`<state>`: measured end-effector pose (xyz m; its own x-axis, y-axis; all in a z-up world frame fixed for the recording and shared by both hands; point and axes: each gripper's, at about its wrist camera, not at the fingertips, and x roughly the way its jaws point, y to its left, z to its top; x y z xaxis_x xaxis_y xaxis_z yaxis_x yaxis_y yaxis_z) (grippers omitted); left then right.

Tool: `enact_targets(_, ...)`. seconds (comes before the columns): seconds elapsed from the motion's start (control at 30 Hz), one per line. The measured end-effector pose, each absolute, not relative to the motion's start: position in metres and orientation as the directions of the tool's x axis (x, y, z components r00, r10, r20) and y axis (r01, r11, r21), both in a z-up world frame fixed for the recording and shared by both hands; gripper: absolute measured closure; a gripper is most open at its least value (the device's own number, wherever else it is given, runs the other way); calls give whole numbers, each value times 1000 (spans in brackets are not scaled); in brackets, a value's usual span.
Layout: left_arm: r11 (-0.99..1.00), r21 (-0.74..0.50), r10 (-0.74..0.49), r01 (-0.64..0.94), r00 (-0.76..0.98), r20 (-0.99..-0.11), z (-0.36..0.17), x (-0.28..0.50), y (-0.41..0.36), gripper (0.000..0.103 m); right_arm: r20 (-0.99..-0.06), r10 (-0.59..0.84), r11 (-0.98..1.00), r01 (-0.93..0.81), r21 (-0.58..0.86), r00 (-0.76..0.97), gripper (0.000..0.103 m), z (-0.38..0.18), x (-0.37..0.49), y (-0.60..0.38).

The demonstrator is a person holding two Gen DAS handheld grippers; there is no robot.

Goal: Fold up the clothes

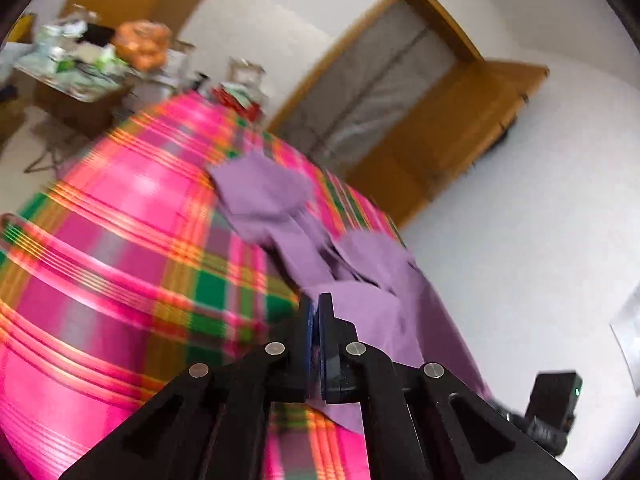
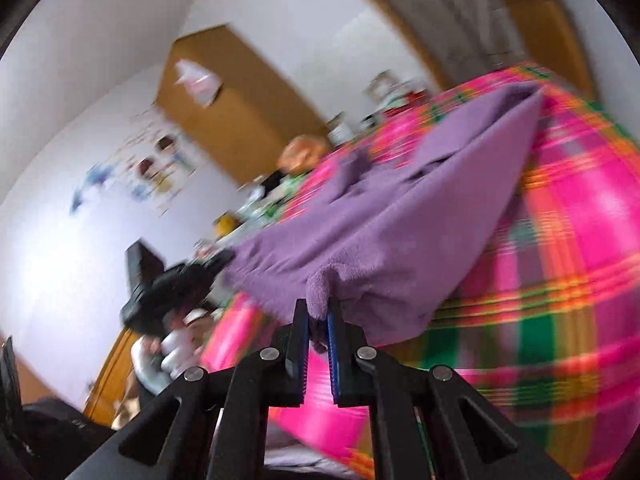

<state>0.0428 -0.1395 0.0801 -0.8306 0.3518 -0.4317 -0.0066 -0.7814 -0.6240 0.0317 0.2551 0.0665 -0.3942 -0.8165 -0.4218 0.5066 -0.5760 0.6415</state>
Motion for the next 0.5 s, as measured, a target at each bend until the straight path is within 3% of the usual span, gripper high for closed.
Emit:
enact_targets(0.17,-790,-613,313,25,-842,-439,77,48,-169,101,-476,-829,-555,547,627,-295,94,53,37,212)
enact_targets(0.33,-793,-609,372,27,-770,-519,38,36,-166,101,-528,-777,-630,411,659,-344,85,32,26,239)
enact_targets(0.4,-789,-614,386,39,-746,-543,26,27,-166,97,-542,-749,-660,354,663,-381,74,28,25,256)
enact_targets(0.43,-786,-617,394,42,-736,-550,21,24,-167,94,-548,-736,-672,328,664,-397,63,27,24,264)
enact_targets(0.5,-778,-626,407,47,-721,-560,12,16,-170,83,-544,-739,-667,316,675,-398,60,26,22,266)
